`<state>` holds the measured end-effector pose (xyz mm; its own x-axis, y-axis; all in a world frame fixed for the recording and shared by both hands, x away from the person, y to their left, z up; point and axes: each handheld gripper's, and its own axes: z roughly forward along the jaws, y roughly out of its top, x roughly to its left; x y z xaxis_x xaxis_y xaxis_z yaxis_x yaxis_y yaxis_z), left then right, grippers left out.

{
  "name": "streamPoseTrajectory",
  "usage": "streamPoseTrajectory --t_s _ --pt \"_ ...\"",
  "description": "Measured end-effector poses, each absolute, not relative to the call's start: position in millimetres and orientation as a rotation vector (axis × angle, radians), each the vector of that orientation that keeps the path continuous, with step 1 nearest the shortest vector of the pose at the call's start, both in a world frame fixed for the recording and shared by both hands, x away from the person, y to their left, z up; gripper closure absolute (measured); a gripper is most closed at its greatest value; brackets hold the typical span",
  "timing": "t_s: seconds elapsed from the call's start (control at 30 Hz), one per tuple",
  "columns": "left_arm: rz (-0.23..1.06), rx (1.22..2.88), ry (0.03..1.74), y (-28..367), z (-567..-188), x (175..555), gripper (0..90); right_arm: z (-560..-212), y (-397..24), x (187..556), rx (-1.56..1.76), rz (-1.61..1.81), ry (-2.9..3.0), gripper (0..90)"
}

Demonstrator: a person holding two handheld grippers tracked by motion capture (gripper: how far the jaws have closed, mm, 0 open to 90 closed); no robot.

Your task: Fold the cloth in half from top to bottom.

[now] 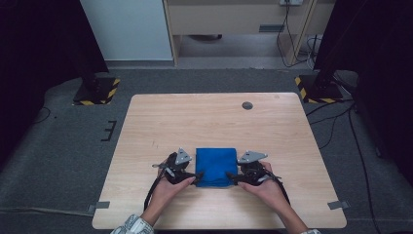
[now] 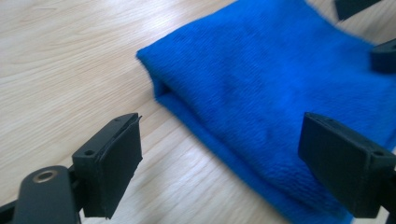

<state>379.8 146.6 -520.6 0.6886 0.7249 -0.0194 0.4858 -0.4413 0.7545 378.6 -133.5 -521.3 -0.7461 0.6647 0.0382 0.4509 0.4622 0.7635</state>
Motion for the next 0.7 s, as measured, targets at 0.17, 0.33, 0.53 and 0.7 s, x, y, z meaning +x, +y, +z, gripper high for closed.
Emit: streamPoseTrajectory --t_s 0.17,0.33,0.53,0.7 --pt "0.364 2.154 0.911 145.8 -524.4 377.8 11.4 -526.6 -141.4 376.6 0.954 1.107 2.468 31.4" --pt "0.371 2.104 0.915 147.7 -518.3 378.9 7.7 -521.6 -144.9 377.5 0.967 1.151 2.426 25.5" --pt "0.371 2.061 0.924 155.4 -513.6 381.0 5.5 -513.7 -149.8 382.4 0.983 1.168 2.356 15.0" --pt "0.402 2.037 0.925 167.1 -507.4 384.0 5.0 -503.5 -165.7 387.7 1.03 1.207 2.282 10.1"
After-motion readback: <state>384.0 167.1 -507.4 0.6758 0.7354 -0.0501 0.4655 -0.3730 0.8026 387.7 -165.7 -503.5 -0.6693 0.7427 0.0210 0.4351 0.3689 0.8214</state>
